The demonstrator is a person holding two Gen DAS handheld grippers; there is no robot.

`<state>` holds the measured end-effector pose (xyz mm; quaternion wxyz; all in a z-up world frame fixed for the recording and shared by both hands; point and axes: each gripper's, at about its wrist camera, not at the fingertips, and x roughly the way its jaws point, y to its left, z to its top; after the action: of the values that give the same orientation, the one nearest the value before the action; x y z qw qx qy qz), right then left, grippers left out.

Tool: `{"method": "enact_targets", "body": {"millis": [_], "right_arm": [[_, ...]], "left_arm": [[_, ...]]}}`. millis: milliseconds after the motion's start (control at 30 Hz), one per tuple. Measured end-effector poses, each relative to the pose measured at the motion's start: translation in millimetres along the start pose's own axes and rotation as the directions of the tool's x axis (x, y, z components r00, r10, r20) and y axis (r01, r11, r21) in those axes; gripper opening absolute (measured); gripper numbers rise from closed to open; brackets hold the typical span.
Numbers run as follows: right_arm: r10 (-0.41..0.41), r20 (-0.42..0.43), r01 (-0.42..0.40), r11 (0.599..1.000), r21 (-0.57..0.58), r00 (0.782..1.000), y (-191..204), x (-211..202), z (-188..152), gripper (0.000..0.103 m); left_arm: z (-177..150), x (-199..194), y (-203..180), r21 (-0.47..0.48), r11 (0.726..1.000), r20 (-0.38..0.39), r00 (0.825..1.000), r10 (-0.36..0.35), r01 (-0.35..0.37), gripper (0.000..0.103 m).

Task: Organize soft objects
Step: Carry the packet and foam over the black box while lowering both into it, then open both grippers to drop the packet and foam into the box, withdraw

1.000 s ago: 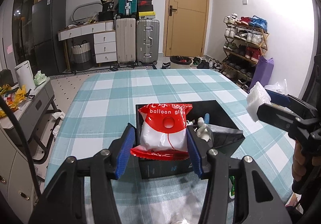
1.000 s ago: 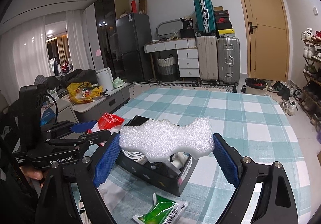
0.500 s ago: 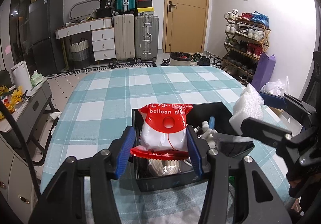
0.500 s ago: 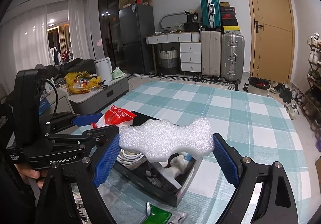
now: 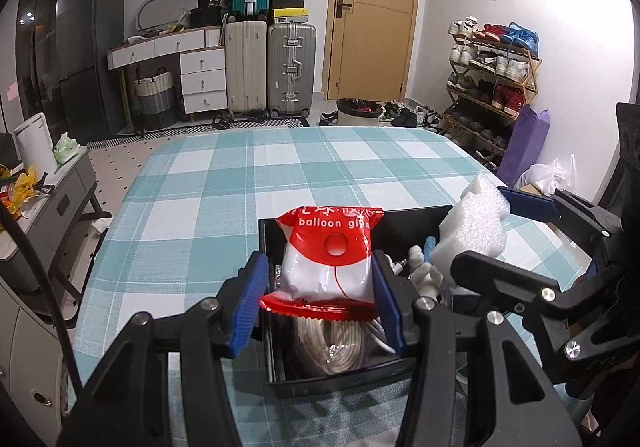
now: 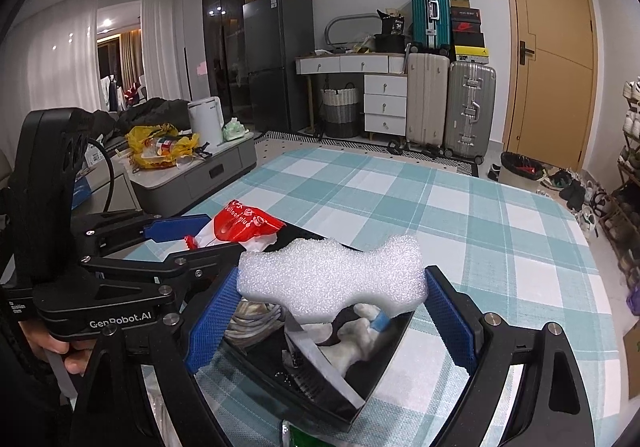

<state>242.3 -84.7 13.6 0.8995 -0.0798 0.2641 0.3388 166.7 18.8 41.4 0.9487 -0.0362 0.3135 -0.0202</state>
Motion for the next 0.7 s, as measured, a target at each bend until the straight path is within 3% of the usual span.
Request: {"method": "enact_targets", "body": {"millis": [700], "right_arm": [[0.009,-0.055,-0.009,1.0,0.003,0.998,-1.9,22.7,-2.3,0.093]], "left_arm": [[0.3,14.7,3.9,0.007,1.0,-0.023,1.0,-0.01,0.011,0.051]]}}
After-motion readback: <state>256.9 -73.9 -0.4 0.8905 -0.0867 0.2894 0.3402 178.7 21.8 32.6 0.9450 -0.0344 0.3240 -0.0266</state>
